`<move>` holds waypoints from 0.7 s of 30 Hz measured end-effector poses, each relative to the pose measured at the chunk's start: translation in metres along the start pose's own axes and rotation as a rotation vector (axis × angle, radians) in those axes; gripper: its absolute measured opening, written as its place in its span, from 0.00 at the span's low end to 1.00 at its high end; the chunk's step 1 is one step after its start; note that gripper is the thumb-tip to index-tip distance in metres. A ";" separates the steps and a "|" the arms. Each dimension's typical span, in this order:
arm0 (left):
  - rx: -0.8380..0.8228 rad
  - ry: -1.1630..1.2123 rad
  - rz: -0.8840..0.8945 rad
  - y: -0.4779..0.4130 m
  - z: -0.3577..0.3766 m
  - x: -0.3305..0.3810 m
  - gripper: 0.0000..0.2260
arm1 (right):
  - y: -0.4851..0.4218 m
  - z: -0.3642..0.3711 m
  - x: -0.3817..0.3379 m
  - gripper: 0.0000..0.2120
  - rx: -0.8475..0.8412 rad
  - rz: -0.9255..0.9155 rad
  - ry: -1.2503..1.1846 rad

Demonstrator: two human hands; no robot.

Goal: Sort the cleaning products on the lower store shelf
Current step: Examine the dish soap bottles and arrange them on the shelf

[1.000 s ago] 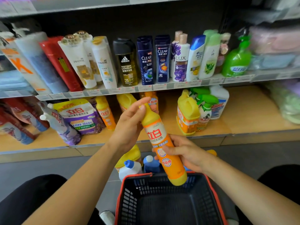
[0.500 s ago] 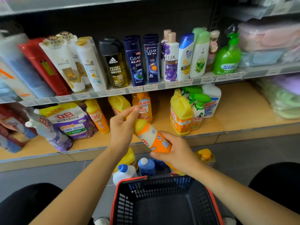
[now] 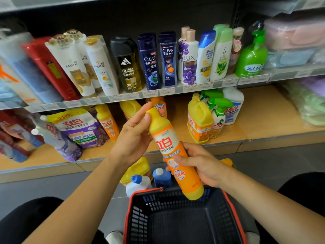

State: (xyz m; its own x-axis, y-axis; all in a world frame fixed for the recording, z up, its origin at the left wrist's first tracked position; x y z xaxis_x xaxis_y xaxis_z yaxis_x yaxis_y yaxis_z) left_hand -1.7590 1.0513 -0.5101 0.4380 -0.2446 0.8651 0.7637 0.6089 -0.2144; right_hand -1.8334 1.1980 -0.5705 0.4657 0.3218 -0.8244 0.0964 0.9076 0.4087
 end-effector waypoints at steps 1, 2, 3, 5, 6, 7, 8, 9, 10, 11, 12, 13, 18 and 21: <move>0.018 -0.008 0.011 0.001 -0.001 0.000 0.18 | 0.001 0.002 0.000 0.21 -0.013 0.011 -0.002; 0.020 -0.039 0.028 0.001 -0.002 0.001 0.19 | 0.001 0.003 0.000 0.22 -0.012 0.011 0.004; 0.004 -0.086 0.045 0.001 -0.001 0.003 0.19 | 0.001 0.004 0.000 0.22 0.002 -0.001 0.017; -0.055 -0.202 0.064 0.001 0.001 0.005 0.20 | 0.000 0.004 0.000 0.21 0.044 -0.037 0.053; -0.076 -0.255 0.062 0.001 0.001 0.005 0.20 | -0.001 0.003 0.000 0.21 0.060 -0.049 0.069; -0.084 -0.295 0.062 0.001 0.000 0.006 0.19 | -0.001 0.002 0.000 0.21 0.070 -0.057 0.087; -0.082 -0.326 0.067 0.001 -0.001 0.007 0.19 | -0.001 0.001 -0.001 0.20 0.079 -0.065 0.111; -0.072 -0.355 0.079 0.000 -0.003 0.008 0.17 | -0.002 0.000 -0.002 0.20 0.093 -0.074 0.146; -0.057 -0.388 0.097 0.000 -0.004 0.010 0.16 | -0.002 -0.002 -0.003 0.20 0.116 -0.088 0.194; -0.039 -0.424 0.119 0.000 -0.007 0.012 0.15 | -0.002 -0.003 -0.004 0.19 0.147 -0.111 0.248; -0.019 -0.464 0.147 0.000 -0.009 0.014 0.13 | -0.002 -0.005 -0.005 0.18 0.184 -0.143 0.301; 0.000 -0.508 0.175 0.000 -0.012 0.016 0.12 | -0.002 -0.006 -0.005 0.18 0.220 -0.179 0.346; 0.078 -0.544 0.187 0.002 -0.022 0.014 0.09 | -0.007 -0.014 -0.003 0.26 0.261 -0.212 0.493; 0.131 -0.497 0.178 0.002 -0.029 0.017 0.07 | -0.008 -0.019 0.001 0.42 0.157 -0.113 0.657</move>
State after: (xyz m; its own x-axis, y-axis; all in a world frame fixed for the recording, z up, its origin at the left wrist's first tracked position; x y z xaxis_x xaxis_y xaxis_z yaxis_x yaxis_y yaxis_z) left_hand -1.7362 1.0264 -0.5094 0.2534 0.2374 0.9378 0.6188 0.7054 -0.3458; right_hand -1.8507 1.1961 -0.5818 -0.1809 0.3694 -0.9115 0.2625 0.9113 0.3172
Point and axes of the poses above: each hand's wrist, its own y-axis away from the middle knuckle, its own z-axis out of the palm, x = y × z, the point moved 6 cm from there along -y, towards the middle knuckle, and after that the axes turned 14 degrees about z, right-handed, at the moved point
